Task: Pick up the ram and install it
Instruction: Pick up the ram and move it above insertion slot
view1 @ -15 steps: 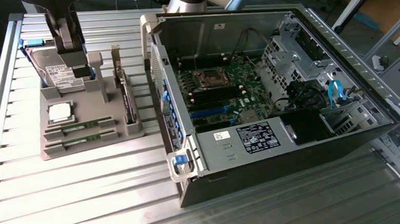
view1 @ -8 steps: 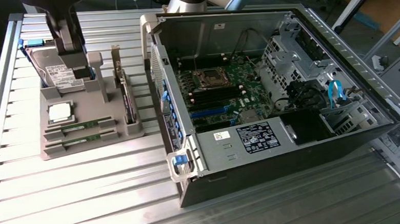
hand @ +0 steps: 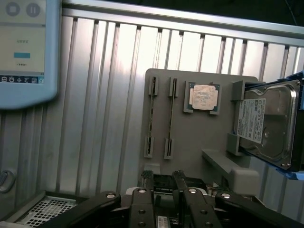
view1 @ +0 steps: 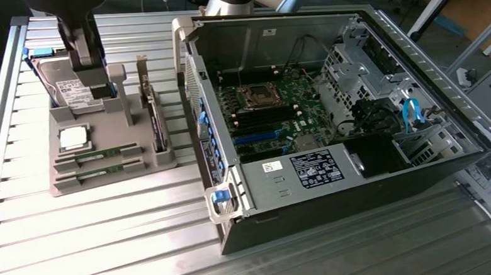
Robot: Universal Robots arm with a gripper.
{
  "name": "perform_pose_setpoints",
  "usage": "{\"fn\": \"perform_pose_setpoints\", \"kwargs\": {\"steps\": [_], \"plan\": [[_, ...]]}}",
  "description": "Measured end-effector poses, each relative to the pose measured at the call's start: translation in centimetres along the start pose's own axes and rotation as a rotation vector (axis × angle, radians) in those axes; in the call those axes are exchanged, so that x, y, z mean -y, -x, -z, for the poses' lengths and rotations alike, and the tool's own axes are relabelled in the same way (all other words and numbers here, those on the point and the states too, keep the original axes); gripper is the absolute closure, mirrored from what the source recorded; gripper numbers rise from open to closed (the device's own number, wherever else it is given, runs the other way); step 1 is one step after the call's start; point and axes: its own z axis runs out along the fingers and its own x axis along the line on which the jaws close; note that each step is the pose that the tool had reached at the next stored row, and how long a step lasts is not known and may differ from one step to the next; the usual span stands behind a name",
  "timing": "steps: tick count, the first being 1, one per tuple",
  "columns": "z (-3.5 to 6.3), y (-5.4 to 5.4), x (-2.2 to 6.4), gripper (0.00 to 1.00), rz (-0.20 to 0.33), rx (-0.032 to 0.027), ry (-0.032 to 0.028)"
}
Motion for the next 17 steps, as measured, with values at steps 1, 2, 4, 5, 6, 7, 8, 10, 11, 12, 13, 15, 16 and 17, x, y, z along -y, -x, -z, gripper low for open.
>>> {"fn": "perform_pose_setpoints", "kwargs": {"steps": [1,2,4,5,6,7,8,10,11,12,13,15,16,17], "plan": [[-0.05,0.0,0.0,0.7,0.0,0.0,0.0],[-0.1,0.0,0.0,0.7,0.0,0.0001,-0.0001],[-0.19,0.0,0.0,0.7,0.0,0.0,0.0],[-0.23,0.0,0.0,0.7,0.0,0.0,0.0],[-0.28,0.0,0.0,0.7,0.0,0.0,0.0001],[-0.32,0.0,0.0,0.7,0.0,0.0,0.0],[-0.37,0.0,0.0,0.7,0.0,0.0,-0.0001],[-0.44,0.0,0.0,0.7,0.0,0.0,0.0],[-0.49,0.0,0.0,0.7,0.0,0.0,0.0],[-0.52,0.0,0.0,0.7,0.0,0.0,0.0],[-0.56,0.01,0.0,0.7,0.0,0.0,0.0],[-0.63,0.01,0.0,0.7,0.0,0.0,0.0],[-0.67,0.01,0.0,0.7,0.0,0.0,0.0],[-0.71,0.01,0.0,0.7,0.0,0.0,0.0]]}}
